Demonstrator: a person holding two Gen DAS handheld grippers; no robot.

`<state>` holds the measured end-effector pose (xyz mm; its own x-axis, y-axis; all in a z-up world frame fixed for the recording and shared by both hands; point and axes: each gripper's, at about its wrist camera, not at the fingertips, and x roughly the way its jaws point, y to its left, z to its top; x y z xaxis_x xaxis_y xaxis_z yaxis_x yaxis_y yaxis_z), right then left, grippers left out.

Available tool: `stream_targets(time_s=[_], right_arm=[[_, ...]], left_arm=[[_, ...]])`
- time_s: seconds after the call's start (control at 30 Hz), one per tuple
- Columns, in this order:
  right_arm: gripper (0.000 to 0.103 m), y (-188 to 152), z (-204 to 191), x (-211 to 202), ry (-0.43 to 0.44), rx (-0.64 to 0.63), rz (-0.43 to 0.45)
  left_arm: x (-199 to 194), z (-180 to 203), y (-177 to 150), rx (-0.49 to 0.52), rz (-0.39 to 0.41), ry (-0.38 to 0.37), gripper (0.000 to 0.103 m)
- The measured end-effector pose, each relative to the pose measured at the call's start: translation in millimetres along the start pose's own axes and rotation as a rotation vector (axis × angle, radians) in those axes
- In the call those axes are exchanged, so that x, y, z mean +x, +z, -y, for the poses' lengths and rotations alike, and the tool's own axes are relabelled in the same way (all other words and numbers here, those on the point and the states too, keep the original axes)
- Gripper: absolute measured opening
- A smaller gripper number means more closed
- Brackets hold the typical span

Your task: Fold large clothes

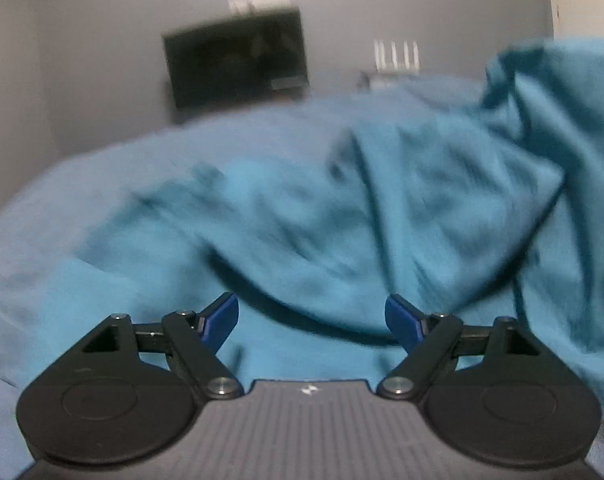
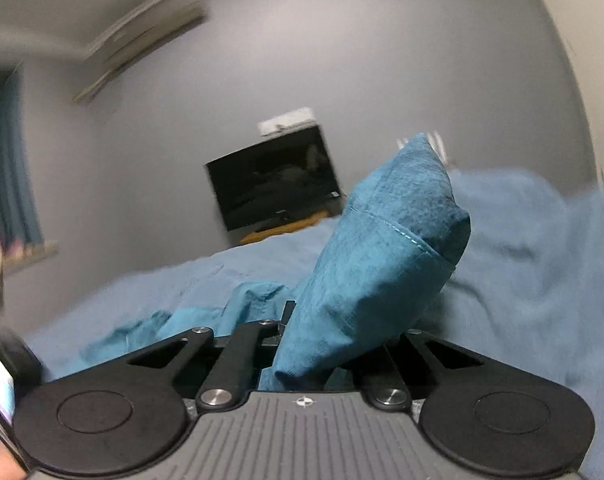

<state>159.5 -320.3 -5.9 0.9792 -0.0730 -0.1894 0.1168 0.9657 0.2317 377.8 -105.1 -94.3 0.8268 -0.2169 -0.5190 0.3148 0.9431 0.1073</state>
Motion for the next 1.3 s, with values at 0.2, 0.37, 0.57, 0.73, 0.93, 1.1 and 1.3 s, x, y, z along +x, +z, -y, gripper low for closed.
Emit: stream_targets(time_s=[0.2,0.37,0.57,0.73,0.93,1.1,1.3], right_arm=[[0.010,6.4,-96.2,7.6,0.052,-0.351,0.008],[0.010,-7.9,-181.3,20.9,0.139,-0.592,0.007],[0.008,-46.7,-260.4,28.8,0.269,-0.762,-0.073],[0.008,-91.8,-288.8,43.6,0.349,-0.834,-0.196],[0.029,-118.1,-279.2,28.9,0.389,-0.917,-0.216],[0.055,-89.0,-256.8,-1.8,0.510,-0.710,-0.254],[0.057,-42.0,-198.0,-25.0,0.533,-0.508,-0.272]], left_arm=[[-34.2,-112.8,1.7,-0.345,0.035,-0.025,0.082],[-46.5,-181.4,-4.2,-0.673,0.062,-0.152,0.082],[-56.5,-207.4,-3.7,-0.626,0.105,-0.039,0.082],[-52.2,-224.1,-11.8,-0.673,0.087,0.005,0.082],[-53.8,-215.0,-1.0,-0.579,0.082,-0.104,0.080],[-29.2,-190.0,-6.6,-0.406,-0.134,-0.165,0.075],[-20.7,-181.3,-27.7,-0.340,-0.275,-0.236,0.008]])
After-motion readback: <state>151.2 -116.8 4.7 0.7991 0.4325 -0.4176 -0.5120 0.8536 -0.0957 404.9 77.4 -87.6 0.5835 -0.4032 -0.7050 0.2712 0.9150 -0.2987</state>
